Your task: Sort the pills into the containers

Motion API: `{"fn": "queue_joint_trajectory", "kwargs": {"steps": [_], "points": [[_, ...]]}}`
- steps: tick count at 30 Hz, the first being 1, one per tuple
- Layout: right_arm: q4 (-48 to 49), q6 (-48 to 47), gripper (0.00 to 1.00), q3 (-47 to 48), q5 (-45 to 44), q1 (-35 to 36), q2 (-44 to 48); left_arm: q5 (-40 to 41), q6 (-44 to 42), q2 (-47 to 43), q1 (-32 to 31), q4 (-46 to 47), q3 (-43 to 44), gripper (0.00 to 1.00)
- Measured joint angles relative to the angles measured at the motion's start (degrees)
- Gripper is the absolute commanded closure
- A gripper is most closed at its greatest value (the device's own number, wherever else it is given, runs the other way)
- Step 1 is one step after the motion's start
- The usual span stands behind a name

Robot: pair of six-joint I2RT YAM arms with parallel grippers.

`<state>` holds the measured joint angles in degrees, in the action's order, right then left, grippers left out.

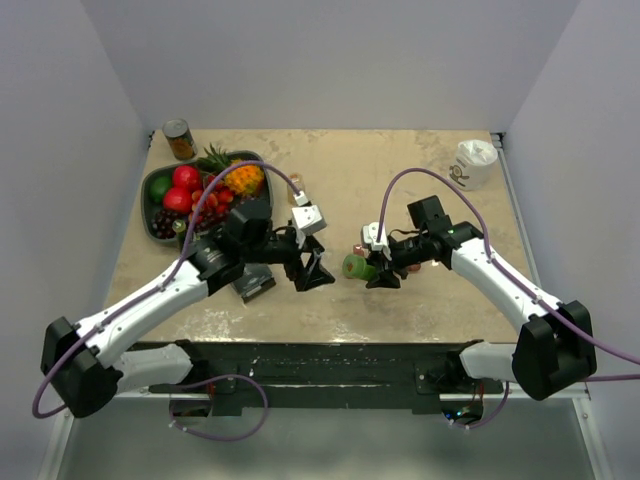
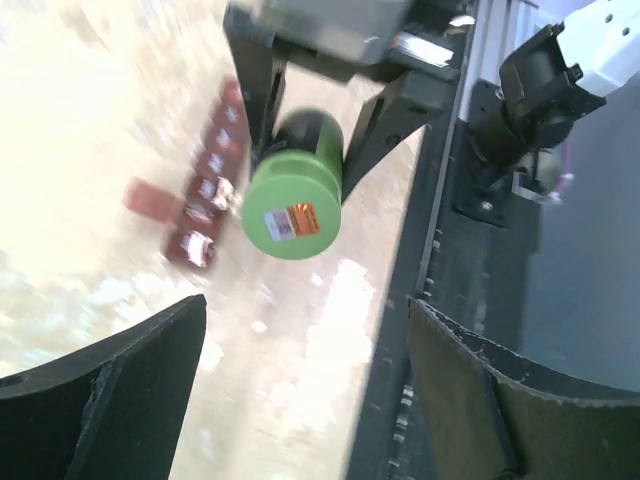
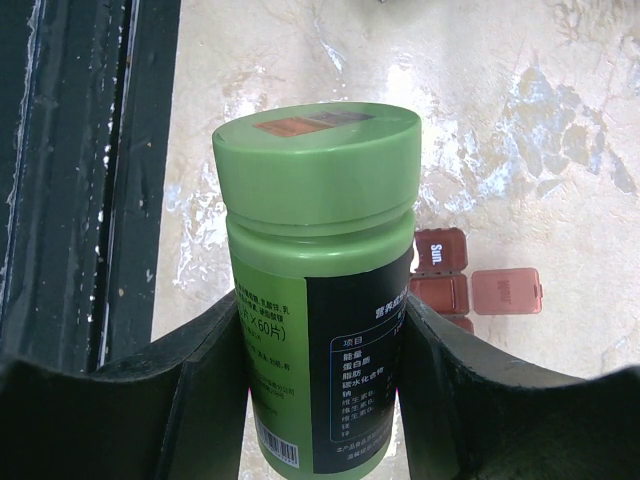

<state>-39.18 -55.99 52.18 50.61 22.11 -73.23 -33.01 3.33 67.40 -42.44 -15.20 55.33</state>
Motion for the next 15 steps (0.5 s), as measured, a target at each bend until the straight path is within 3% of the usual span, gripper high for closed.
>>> {"fn": "queue_joint_trajectory", "kwargs": {"steps": [1,2,8,15], "points": [[0.0,0.0,1.0,0.0,0.0,0.0,0.0,0.4,-1.9,-2.2,0.0,1.7,-1.5,0.12],[0.0,-0.1,1.0,0.0,0.0,0.0,0.0,0.6,-4.2,-4.7,0.0,4.3,-3.5,0.01],[-0.2,-0.5,1.0,0.0,0.0,0.0,0.0,2.3,-15.4,-18.4,0.0,26.3,-19.6,0.01],[-0.2,-0.7,1.0,0.0,0.0,0.0,0.0,2.0,-26.6,-11.3,0.0,30.1,-18.9,0.01]]}}
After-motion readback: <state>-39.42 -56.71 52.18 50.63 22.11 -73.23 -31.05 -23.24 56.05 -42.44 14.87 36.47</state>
